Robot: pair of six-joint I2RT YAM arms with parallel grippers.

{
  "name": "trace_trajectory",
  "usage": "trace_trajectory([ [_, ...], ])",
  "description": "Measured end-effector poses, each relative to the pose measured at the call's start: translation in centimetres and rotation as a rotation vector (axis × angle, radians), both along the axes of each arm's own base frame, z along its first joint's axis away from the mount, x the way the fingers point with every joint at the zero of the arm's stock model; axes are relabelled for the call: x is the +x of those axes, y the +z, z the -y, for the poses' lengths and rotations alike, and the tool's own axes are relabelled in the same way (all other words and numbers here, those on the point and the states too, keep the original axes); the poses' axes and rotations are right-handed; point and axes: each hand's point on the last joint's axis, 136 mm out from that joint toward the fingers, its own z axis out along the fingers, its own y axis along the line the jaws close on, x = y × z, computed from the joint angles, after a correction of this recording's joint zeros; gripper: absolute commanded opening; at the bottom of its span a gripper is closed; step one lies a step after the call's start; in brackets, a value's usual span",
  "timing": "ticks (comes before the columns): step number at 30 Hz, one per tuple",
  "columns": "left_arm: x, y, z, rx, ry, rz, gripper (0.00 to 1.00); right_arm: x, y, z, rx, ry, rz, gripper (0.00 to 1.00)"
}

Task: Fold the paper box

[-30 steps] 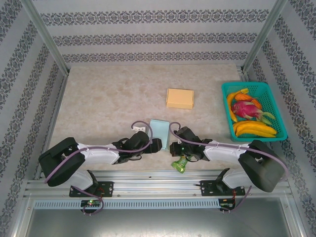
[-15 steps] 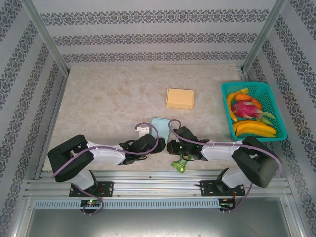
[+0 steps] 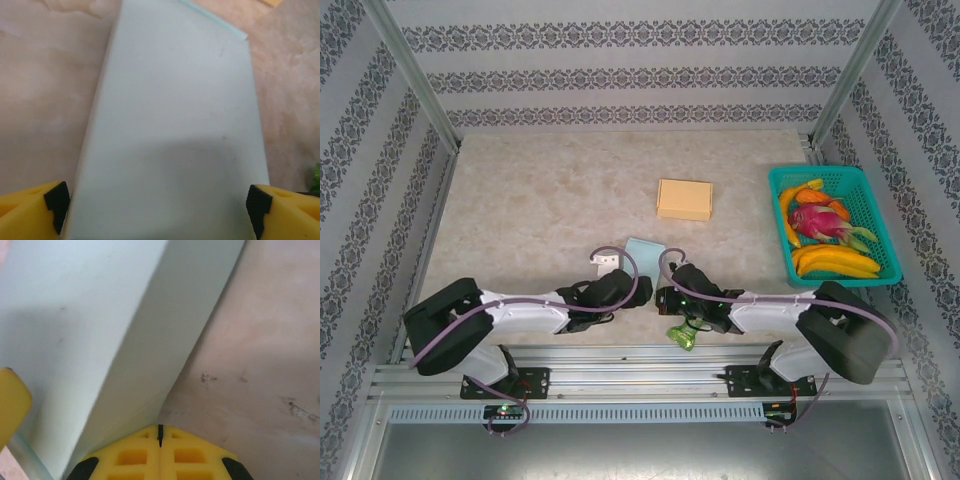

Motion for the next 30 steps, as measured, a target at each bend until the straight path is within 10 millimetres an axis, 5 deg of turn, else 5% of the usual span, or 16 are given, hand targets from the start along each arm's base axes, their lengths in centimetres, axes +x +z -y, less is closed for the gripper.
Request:
trace_trajectory([
  [4,0.3,2.6,-1.5,0.005,0.05,0.055,0.97,0.9,3.0,1.0,-0.007,-0.022,0.113,0.18],
  [9,0.2,4.4,-4.2,0.016,0.127,0.097,0.96,1.6,7.1,3.7,-0.066,-0.052,0.294,0.58],
  [11,-0.2,4.2,-4.9,0.0,0.143,0.091,0.96,2.0,8.2,4.7,-0.105,-0.058,0.358,0.67],
  [19,-2.6,0.2,-5.1,-0.042,0.164,-0.019,0.91,8.1,9.5,6.6,-0.239,-0.05,0.371,0.66],
  [30,-3.5,-0.4,-1.4,-0.155,0.17,-0.058,0.88,13.2,7.3,0.9,-0.248,0.183,0.301,0.62],
])
